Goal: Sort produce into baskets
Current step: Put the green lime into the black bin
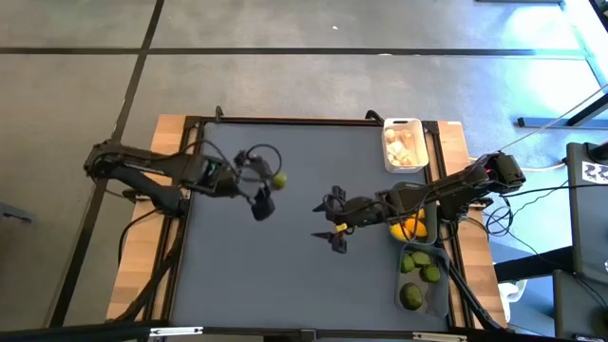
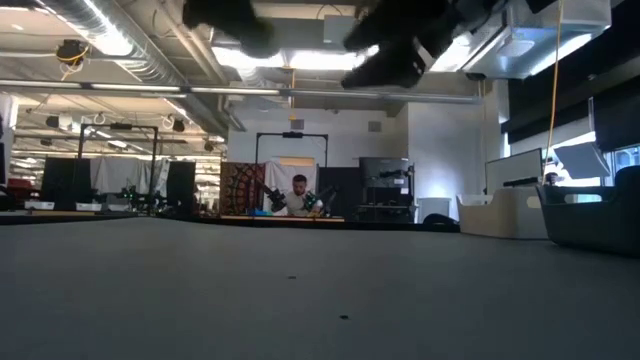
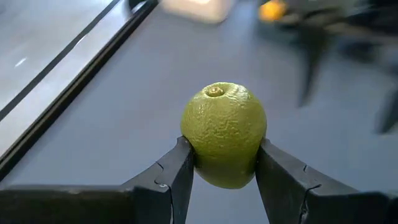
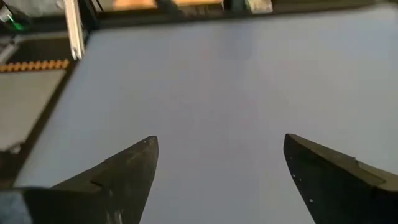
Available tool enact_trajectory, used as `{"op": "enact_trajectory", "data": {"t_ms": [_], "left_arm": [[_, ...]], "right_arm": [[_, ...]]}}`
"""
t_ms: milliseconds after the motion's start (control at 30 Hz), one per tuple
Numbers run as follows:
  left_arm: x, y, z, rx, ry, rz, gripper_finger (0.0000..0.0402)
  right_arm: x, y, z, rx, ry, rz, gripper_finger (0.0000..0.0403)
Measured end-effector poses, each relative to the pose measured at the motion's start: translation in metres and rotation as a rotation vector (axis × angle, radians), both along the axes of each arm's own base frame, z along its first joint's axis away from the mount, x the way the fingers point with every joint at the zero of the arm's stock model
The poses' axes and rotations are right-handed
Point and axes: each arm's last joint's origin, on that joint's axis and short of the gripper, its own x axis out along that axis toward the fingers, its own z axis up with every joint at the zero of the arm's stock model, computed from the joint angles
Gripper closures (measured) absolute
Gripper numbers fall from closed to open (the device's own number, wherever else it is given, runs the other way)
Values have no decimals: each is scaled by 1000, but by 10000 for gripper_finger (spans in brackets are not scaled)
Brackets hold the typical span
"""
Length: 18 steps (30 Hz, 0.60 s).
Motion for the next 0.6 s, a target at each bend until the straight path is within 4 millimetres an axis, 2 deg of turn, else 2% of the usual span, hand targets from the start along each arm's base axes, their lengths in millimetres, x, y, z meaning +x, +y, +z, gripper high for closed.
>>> {"op": "enact_trajectory", "data": {"t_ms": [200, 400, 600], "left_arm": [[5, -30, 10, -28, -148, -111, 254], [6, -46, 18, -52, -243, -169, 254], [23, -62, 12, -10, -306, -246, 254]], "right_arm": [[7, 2, 14, -18, -163, 26, 79], [10, 2, 26, 1, -285, 14, 96], [12, 2, 33, 0, -363, 3, 106]]}}
